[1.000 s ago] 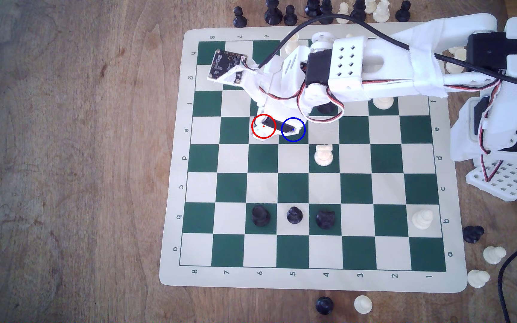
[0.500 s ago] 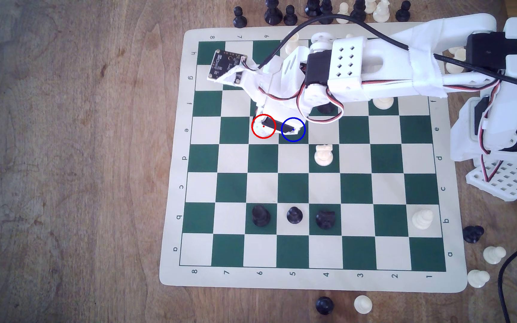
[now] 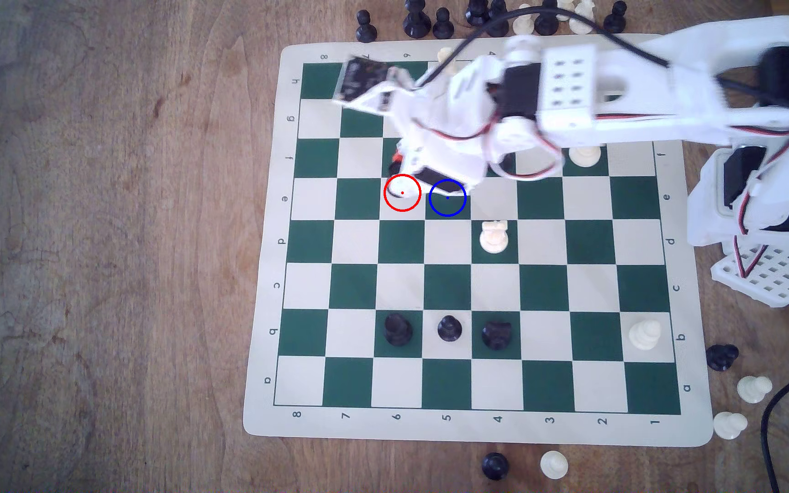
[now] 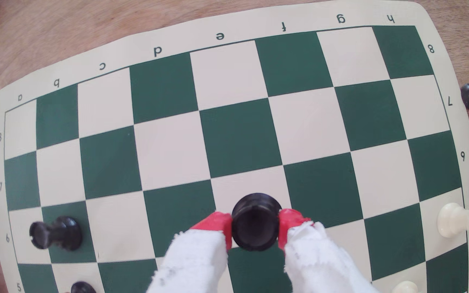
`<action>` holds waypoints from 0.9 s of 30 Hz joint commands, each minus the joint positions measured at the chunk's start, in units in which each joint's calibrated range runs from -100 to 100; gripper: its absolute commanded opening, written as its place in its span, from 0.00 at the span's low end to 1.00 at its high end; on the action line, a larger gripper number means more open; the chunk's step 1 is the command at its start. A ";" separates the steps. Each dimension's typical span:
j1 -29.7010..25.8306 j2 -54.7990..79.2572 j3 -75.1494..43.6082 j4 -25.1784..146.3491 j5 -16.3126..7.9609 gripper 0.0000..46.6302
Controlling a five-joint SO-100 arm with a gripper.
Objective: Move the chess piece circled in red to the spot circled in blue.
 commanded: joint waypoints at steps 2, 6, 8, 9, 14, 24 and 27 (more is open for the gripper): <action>-0.54 -13.18 7.68 -1.90 0.83 0.01; -1.01 -15.98 14.57 -3.21 0.78 0.01; -1.09 -15.98 15.83 -3.86 0.54 0.01; -1.25 -15.04 16.02 -3.94 0.44 0.01; -1.64 -13.52 16.02 -4.93 0.20 0.01; 1.41 -7.40 16.20 -8.04 0.63 0.01; 1.41 -6.89 16.20 -8.04 0.63 0.01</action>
